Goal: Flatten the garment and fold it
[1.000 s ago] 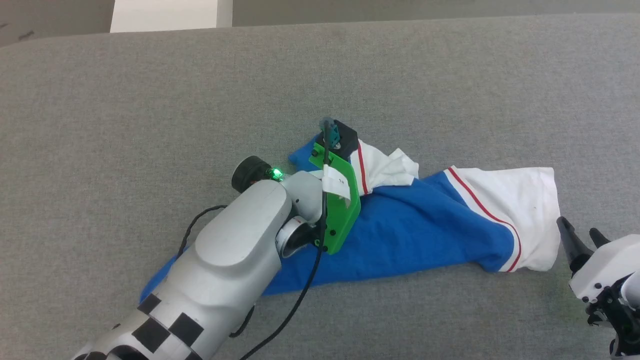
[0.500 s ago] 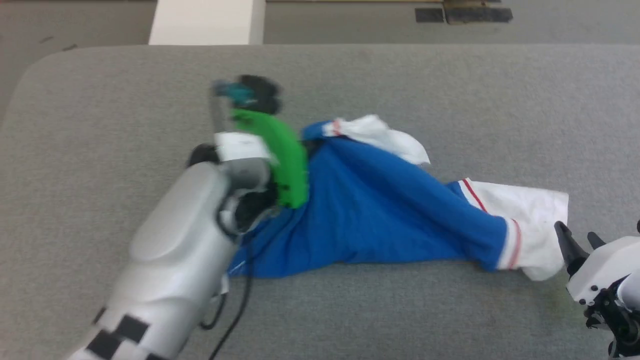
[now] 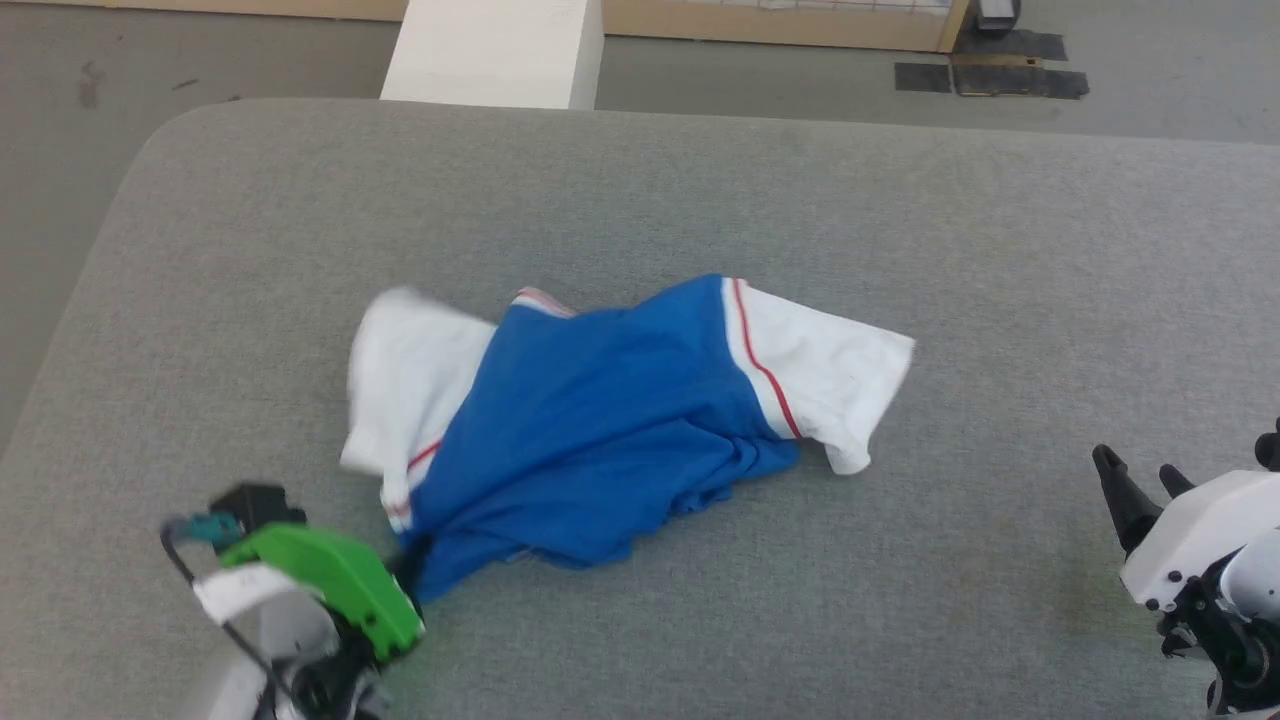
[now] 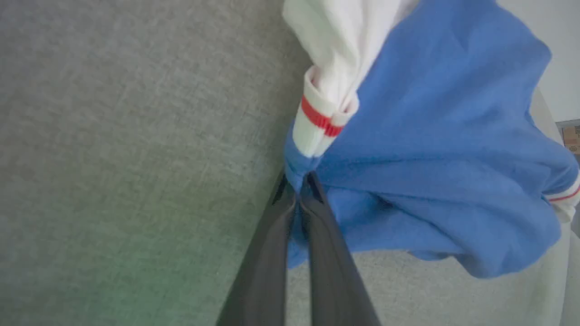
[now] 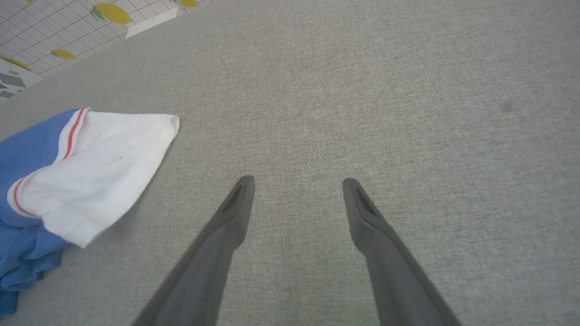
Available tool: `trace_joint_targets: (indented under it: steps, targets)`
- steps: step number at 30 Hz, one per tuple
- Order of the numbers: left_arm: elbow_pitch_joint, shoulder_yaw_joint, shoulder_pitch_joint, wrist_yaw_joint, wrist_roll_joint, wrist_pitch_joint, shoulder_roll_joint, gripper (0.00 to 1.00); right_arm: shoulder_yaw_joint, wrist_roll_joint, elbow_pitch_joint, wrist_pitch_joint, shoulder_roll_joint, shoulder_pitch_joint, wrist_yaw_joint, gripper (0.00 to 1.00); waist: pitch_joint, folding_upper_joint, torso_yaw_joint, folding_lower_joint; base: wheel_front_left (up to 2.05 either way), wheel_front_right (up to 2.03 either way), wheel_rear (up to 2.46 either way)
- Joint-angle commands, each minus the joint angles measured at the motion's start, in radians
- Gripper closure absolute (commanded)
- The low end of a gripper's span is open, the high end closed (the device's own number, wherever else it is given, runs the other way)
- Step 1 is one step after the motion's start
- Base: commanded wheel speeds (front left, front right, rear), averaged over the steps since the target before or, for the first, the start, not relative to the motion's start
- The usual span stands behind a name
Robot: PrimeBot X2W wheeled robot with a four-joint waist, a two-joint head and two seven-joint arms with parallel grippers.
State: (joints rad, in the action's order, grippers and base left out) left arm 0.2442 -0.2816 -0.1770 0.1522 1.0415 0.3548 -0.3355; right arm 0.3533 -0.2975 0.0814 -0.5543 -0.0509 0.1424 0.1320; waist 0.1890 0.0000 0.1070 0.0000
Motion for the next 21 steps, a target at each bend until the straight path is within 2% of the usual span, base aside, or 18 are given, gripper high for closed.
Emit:
trace_joint_targets:
  steps: [1, 4, 5, 6, 9, 13, 15, 19, 21]
  targets:
    - [-0.005, -0.004, 0.028, 0.004, 0.012, 0.004, 0.01, 1.0, -0.005, 0.008, -0.001, -0.003, 0.001, -0.004, -0.001, 0.0, 0.002, 0.0, 0.006, 0.0, 0.0, 0.0, 0.0]
    - [-0.01, -0.011, 0.061, -0.003, 0.027, 0.009, 0.024, 1.0, -0.011, 0.009, -0.002, -0.005, 0.001, 0.0, -0.001, 0.0, 0.004, 0.0, 0.013, 0.0, 0.0, 0.0, 0.0]
    - [-0.013, -0.011, 0.064, -0.005, 0.03, 0.007, 0.027, 0.8, -0.012, 0.009, -0.002, -0.006, 0.001, 0.001, -0.001, 0.0, 0.004, 0.0, 0.014, 0.0, 0.0, 0.0, 0.0]
    - [-0.019, -0.007, 0.063, -0.006, 0.029, -0.003, 0.028, 0.0, -0.014, 0.01, -0.001, -0.006, 0.001, 0.002, -0.001, 0.0, 0.003, 0.0, 0.016, 0.0, 0.0, 0.0, 0.0]
    - [-0.041, 0.013, 0.056, -0.004, 0.019, -0.034, 0.017, 0.0, -0.021, 0.012, 0.001, -0.008, 0.001, 0.003, -0.001, 0.0, -0.005, 0.0, 0.016, 0.0, 0.0, 0.0, 0.0]
    - [-0.109, 0.068, 0.048, -0.005, -0.023, -0.137, -0.018, 0.0, -0.035, 0.012, 0.006, -0.007, 0.001, 0.002, -0.001, 0.0, -0.02, 0.0, 0.009, 0.0, 0.0, 0.0, 0.0]
    - [-0.145, 0.09, 0.052, -0.009, -0.063, -0.205, -0.04, 0.0, -0.042, 0.012, 0.007, -0.007, 0.001, -0.001, -0.001, 0.0, -0.027, 0.0, 0.005, 0.0, 0.0, 0.0, 0.0]
    - [-0.198, 0.107, 0.074, -0.004, -0.211, -0.383, -0.09, 0.0, -0.059, 0.013, 0.008, -0.004, 0.001, -0.004, -0.001, 0.0, -0.037, 0.0, -0.003, 0.0, 0.0, 0.0, 0.0]
    - [-0.205, 0.101, 0.088, -0.008, -0.264, -0.461, -0.092, 0.0, -0.069, 0.012, 0.01, -0.002, 0.001, -0.008, -0.001, 0.0, -0.041, 0.0, -0.004, 0.0, 0.0, 0.0, 0.0]
